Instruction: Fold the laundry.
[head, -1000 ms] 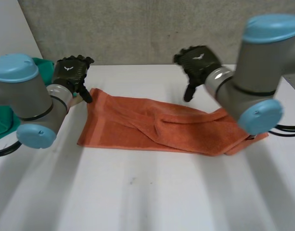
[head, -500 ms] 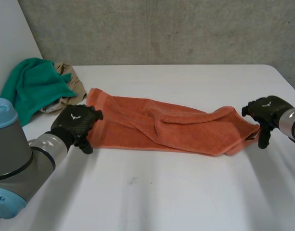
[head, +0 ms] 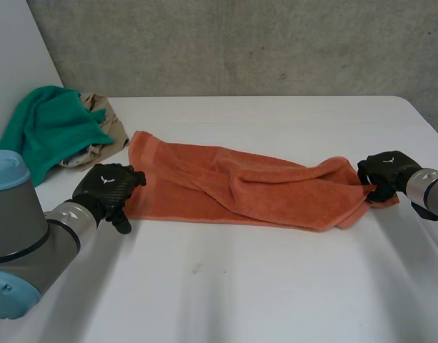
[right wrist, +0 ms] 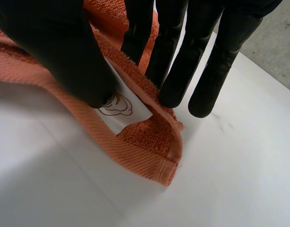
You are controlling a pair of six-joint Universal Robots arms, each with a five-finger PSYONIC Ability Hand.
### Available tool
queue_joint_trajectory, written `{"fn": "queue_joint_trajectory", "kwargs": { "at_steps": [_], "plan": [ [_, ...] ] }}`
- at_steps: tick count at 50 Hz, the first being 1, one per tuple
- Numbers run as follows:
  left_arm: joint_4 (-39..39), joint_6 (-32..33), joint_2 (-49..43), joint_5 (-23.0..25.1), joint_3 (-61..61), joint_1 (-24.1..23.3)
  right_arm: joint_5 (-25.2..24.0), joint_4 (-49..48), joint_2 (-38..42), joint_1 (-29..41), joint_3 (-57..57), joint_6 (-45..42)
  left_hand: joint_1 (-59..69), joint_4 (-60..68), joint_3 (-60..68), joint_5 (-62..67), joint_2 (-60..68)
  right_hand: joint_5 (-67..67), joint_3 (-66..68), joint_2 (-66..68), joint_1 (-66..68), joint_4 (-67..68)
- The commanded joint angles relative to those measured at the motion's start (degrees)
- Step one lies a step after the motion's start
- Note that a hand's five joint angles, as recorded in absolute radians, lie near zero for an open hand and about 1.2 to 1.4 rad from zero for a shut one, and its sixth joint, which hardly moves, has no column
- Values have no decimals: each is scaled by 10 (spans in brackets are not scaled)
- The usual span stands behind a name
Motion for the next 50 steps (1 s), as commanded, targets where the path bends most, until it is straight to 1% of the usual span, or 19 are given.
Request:
{"fn": "queue_joint_trajectory", "kwargs": {
  "at_steps": [1,4,6,7,10,13,16,24,28,50],
  "plan": [
    [9,-1,-2,0,4,4,6,5,-14,0,-3,-1,8,4,3,4,3,152,134,131,247,132],
    [22,1,-11,3,6,9,7,5,-39,-1,7,0,10,5,4,5,4,152,134,131,247,132],
    [25,2,-19,8,8,10,7,5,-73,-4,20,3,12,7,6,7,6,152,134,131,247,132],
    [29,3,-32,21,14,12,7,4,-99,-7,32,5,15,10,9,10,9,152,134,131,247,132],
    [29,5,-56,43,29,13,7,5,-145,-7,54,5,20,15,14,15,15,152,134,131,247,132],
    [28,7,-78,47,45,18,7,5,-165,-6,72,5,27,22,21,22,21,152,134,131,247,132],
    [25,13,-93,47,58,22,2,5,-169,-7,88,5,30,26,25,26,25,152,134,131,247,132],
    [23,66,-146,43,110,33,-3,2,-171,-8,120,3,55,51,50,51,50,152,134,131,247,132],
    [24,77,-160,41,129,37,-2,2,-171,-9,126,1,70,66,65,66,65,152,134,131,247,132],
    [16,79,-214,40,192,29,-2,-3,-171,-21,150,-5,106,101,100,101,100,152,134,131,247,132]
  ]
}}
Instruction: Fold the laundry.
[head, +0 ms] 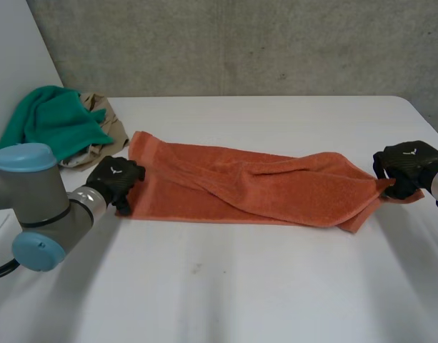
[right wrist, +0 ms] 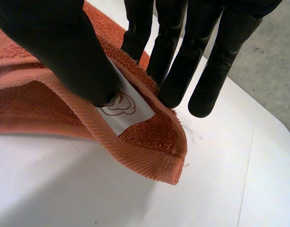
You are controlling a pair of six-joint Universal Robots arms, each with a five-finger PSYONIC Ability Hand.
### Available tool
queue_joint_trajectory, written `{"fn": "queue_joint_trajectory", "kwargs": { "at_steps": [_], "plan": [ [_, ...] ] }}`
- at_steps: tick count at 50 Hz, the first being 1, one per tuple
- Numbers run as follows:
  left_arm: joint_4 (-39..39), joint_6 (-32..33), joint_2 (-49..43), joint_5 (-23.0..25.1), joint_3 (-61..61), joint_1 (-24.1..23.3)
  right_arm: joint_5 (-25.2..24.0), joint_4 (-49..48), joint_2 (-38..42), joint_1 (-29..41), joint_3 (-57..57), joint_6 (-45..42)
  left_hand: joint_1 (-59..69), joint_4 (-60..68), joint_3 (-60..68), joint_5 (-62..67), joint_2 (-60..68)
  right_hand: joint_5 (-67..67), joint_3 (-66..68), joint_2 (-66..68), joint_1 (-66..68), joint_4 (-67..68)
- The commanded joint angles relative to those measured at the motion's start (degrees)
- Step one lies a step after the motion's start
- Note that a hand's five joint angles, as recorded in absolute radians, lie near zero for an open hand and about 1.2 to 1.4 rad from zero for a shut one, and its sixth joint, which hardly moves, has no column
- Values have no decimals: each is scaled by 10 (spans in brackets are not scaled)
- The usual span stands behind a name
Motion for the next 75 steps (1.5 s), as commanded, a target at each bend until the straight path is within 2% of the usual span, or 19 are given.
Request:
{"fn": "queue_joint_trajectory", "kwargs": {
  "at_steps": [1,13,21,29,44,50,75],
  "plan": [
    [-13,-1,-9,-1,14,-6,0,-1,0,-1,5,-1,50,46,48,44,48,133,121,126,240,119],
    [-95,-1,25,-1,3,-10,-1,-2,0,-1,12,-1,50,46,48,44,48,133,121,126,240,119],
    [-93,0,14,1,14,-5,-1,-5,0,2,16,-1,55,51,53,49,53,133,121,126,240,119],
    [-58,12,-12,-4,30,-5,-1,-6,0,1,19,-1,58,54,57,52,57,133,121,126,240,119],
    [-58,25,-42,-18,74,-9,-1,-13,0,0,30,-1,70,66,69,64,68,133,121,126,240,119],
    [-58,24,-52,-17,88,-9,-1,-13,0,0,33,-1,135,131,134,129,134,133,121,126,240,119],
    [-57,24,-69,-15,108,-17,-1,-14,0,2,37,-2,130,127,129,124,129,133,121,126,240,119]
  ]
}}
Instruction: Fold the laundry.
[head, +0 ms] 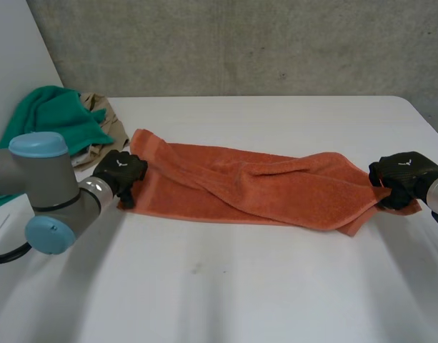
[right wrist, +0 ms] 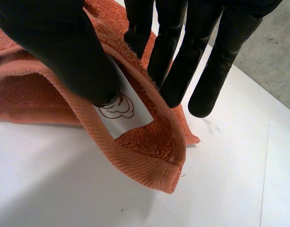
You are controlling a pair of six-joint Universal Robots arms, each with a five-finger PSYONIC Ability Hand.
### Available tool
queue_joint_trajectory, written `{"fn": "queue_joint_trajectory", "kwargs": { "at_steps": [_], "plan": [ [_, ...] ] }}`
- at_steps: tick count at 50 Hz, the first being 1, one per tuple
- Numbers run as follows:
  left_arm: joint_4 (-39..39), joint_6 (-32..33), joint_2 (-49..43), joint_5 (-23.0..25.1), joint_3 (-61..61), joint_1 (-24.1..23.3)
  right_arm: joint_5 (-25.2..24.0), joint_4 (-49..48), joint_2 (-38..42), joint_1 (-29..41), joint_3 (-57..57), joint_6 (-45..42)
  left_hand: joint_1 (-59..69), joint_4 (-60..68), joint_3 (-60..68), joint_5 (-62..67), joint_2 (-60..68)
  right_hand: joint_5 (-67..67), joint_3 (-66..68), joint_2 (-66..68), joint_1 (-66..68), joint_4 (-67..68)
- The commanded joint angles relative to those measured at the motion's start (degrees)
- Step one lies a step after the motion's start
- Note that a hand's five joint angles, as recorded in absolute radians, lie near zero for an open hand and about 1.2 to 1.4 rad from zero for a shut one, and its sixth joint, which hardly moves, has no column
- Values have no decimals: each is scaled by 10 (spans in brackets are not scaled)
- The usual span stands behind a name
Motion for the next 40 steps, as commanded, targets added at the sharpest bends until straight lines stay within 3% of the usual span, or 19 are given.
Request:
{"fn": "queue_joint_trajectory", "kwargs": {
  "at_steps": [1,16,24,40],
  "plan": [
    [0,2,-13,0,1,-4,0,0,0,0,2,0,52,52,54,59,53,133,121,126,240,119],
    [-30,-1,20,0,-17,-15,1,0,0,-1,4,-4,-71,-71,-68,-64,-70,133,121,126,240,119],
    [-62,0,27,1,-19,-8,1,0,0,0,4,-4,-64,-64,-62,-58,-63,133,121,126,240,119],
    [-56,-1,1,3,16,-6,0,-1,1,0,8,-4,-20,-20,-18,-14,-19,133,121,126,240,119]
  ]
}}
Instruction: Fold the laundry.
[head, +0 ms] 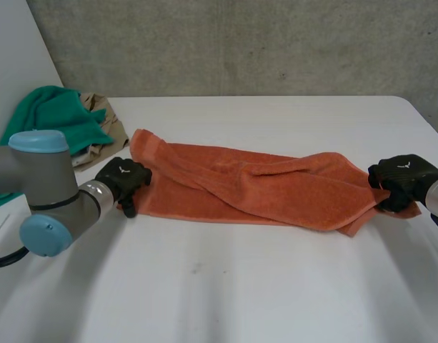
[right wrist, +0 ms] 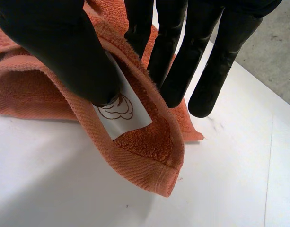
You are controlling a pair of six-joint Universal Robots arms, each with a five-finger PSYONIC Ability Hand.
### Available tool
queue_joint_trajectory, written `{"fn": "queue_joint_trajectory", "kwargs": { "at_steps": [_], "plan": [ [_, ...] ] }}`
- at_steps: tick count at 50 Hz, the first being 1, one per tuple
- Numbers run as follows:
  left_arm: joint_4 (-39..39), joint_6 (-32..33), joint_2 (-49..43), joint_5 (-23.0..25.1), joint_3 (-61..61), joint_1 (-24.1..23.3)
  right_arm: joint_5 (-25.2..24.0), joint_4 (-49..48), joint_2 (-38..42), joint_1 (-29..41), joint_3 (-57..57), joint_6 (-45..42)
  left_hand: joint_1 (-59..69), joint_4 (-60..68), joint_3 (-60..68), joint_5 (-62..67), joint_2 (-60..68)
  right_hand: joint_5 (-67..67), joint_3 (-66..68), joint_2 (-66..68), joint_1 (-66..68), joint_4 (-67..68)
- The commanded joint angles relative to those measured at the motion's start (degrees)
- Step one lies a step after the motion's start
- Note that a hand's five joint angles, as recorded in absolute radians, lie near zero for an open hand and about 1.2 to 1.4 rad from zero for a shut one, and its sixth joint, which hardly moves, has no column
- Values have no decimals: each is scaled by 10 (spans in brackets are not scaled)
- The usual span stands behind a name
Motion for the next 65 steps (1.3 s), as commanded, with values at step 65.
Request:
{"fn": "queue_joint_trajectory", "kwargs": {
  "at_steps": [65],
  "plan": [
    [-9,1,-19,4,26,-1,0,-1,7,1,5,-1,98,102,101,99,100,133,121,126,240,119]
  ]
}}
